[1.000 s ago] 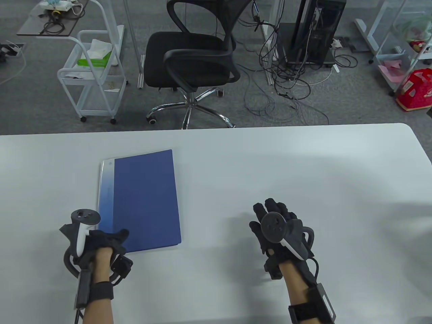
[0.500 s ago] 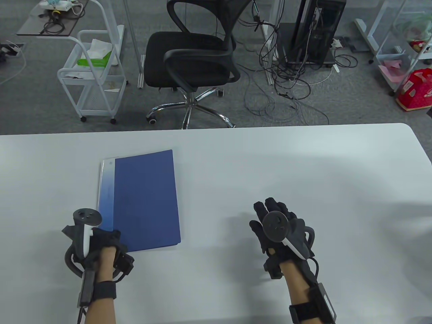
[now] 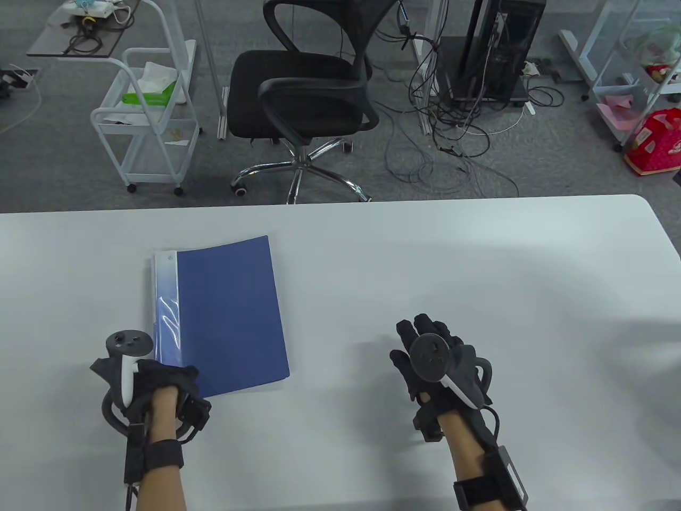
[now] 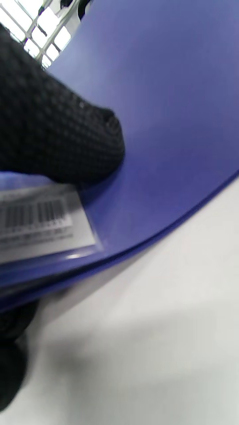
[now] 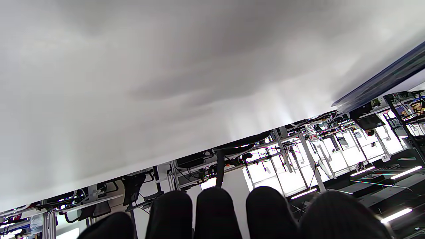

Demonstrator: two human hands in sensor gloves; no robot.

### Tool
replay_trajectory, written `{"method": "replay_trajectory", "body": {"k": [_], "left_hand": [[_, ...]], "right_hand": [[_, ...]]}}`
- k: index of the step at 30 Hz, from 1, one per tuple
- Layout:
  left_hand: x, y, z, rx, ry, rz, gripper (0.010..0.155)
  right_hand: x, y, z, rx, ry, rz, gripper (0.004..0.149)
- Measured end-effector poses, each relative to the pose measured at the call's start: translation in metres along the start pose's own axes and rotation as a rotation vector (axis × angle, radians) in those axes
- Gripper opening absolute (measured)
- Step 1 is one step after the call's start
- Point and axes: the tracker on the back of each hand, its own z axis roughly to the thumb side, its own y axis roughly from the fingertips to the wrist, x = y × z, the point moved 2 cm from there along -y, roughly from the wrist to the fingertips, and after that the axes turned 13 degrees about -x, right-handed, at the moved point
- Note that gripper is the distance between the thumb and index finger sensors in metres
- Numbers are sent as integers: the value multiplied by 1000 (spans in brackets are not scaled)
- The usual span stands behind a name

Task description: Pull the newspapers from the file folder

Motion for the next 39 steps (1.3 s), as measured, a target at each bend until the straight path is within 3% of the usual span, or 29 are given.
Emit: {"method": "replay_trajectory", "body": {"k": [4, 11, 16, 21, 26, 29, 33, 37, 39], "left_hand": [[0, 3, -1, -70, 201, -85, 54], [27, 25, 22, -384, 631, -140, 45], [40, 57, 47, -571, 666, -158, 45], [21, 91, 61, -644, 689, -167, 45], [-27, 110, 60, -608, 680, -220, 46], [-52, 115, 57, -557, 550, -249, 46], [-72, 113, 50, -466, 245, -292, 53], [-87, 111, 44, -400, 110, -408, 66], [-85, 115, 49, -412, 48, -396, 74]], "right_hand": [[-2, 0, -1, 4, -5, -7, 63], [-19, 3, -8, 17, -35, -94, 63], [-34, 8, -13, 24, -49, -172, 63], [-50, 14, -22, 43, -71, -264, 63], [-60, 20, -33, 66, -96, -321, 63], [-61, 21, -38, 79, -100, -327, 63], [-59, 21, -42, 93, -100, -322, 63], [-57, 21, -44, 99, -95, -315, 63], [-57, 21, -43, 100, -96, -312, 63]]}}
